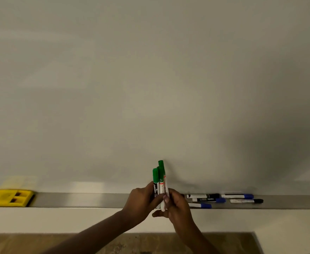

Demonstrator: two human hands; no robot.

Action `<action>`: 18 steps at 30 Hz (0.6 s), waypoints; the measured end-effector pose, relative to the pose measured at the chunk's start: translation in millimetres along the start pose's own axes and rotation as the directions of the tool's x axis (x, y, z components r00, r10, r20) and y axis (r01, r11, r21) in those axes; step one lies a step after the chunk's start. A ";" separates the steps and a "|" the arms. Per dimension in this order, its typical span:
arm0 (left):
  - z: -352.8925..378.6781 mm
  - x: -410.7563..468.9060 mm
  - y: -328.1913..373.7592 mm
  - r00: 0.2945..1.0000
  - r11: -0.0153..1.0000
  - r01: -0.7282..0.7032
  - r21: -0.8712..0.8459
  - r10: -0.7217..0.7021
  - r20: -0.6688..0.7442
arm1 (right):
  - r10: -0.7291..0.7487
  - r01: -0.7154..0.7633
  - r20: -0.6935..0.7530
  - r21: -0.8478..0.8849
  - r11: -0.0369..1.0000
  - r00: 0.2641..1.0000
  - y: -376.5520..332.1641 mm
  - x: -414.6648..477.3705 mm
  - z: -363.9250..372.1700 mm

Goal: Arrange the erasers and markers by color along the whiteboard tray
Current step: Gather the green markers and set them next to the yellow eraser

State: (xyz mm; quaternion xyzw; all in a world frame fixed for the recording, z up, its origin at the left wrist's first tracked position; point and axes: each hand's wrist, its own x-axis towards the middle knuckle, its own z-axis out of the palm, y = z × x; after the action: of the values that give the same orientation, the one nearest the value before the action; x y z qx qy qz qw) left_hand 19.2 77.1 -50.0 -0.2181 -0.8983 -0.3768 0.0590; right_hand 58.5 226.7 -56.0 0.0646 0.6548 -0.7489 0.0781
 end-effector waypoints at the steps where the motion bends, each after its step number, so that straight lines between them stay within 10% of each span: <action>1: -4.9 -1.4 -3.8 1.000 1.000 0.008 0.010 -0.008 -0.016 | -0.004 0.004 0.006 -0.014 1.000 1.000 -0.4 0.7 6.2; 18: -101.2 -46.8 -60.5 0.954 0.955 0.254 -0.153 -0.274 -0.122 | -0.009 0.014 0.072 -0.073 0.997 0.997 -9.5 11.2 130.9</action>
State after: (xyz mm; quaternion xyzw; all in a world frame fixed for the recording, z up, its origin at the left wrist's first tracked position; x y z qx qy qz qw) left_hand 28.9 -47.9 -30.3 -0.0719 -0.8851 -0.4562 0.0569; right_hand 46.4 97.8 -31.4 0.0309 0.6790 -0.7267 0.0997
